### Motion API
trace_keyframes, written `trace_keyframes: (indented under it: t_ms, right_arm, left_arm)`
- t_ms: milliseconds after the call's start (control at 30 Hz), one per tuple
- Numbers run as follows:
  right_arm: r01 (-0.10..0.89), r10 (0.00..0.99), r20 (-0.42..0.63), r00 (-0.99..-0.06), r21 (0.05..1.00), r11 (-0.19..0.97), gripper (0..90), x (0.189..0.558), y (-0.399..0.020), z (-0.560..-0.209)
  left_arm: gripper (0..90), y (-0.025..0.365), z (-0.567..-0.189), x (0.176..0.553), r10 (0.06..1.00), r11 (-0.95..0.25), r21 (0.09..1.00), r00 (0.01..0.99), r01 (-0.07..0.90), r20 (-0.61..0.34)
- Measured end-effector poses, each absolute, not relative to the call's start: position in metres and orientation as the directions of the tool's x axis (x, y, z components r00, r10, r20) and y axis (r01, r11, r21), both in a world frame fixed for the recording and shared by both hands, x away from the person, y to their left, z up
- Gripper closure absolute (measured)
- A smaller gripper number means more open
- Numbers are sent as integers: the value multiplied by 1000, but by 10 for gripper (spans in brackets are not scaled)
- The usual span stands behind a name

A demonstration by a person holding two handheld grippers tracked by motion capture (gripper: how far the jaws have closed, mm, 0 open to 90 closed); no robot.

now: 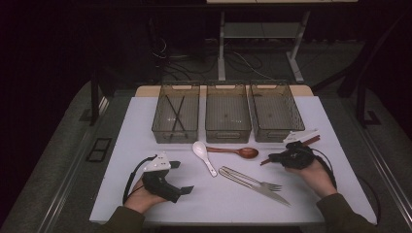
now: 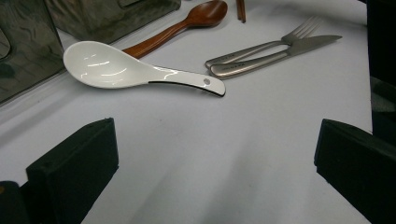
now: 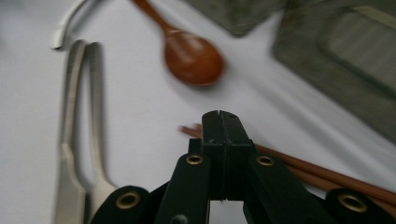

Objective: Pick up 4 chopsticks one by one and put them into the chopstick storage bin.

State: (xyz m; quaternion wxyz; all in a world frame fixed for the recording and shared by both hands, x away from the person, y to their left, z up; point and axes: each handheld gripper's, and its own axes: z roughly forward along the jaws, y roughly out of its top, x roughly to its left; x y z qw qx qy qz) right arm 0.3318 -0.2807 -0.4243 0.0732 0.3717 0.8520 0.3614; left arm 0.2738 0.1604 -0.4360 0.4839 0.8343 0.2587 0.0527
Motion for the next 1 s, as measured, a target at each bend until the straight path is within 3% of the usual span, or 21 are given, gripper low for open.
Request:
trace_keyframes:
  t_ms: [233, 333, 467, 600, 1000]
  right_arm:
    - [627, 783, 137, -606, 688, 365, 892, 346, -329, -419]
    - [638, 802, 134, -582, 687, 348, 820, 351, -346, -418]
    - [620, 755, 157, -637, 686, 381, 644, 359, -351, -418]
    - [576, 688, 137, -713, 673, 464, 555, 365, -340, -421]
    - [515, 589, 111, -800, 630, 581, 466, 373, -321, -439]
  left_arm:
    - [0, 160, -436, 274, 483, -405, 831, 861, 381, -160]
    - [0, 160, -437, 274, 481, -407, 830, 862, 382, -161]
    - [0, 159, -437, 274, 481, -412, 828, 862, 381, -158]
    - [0, 159, -437, 275, 483, -411, 827, 861, 383, -159]
    - [0, 159, -437, 274, 482, -409, 828, 861, 383, -160]
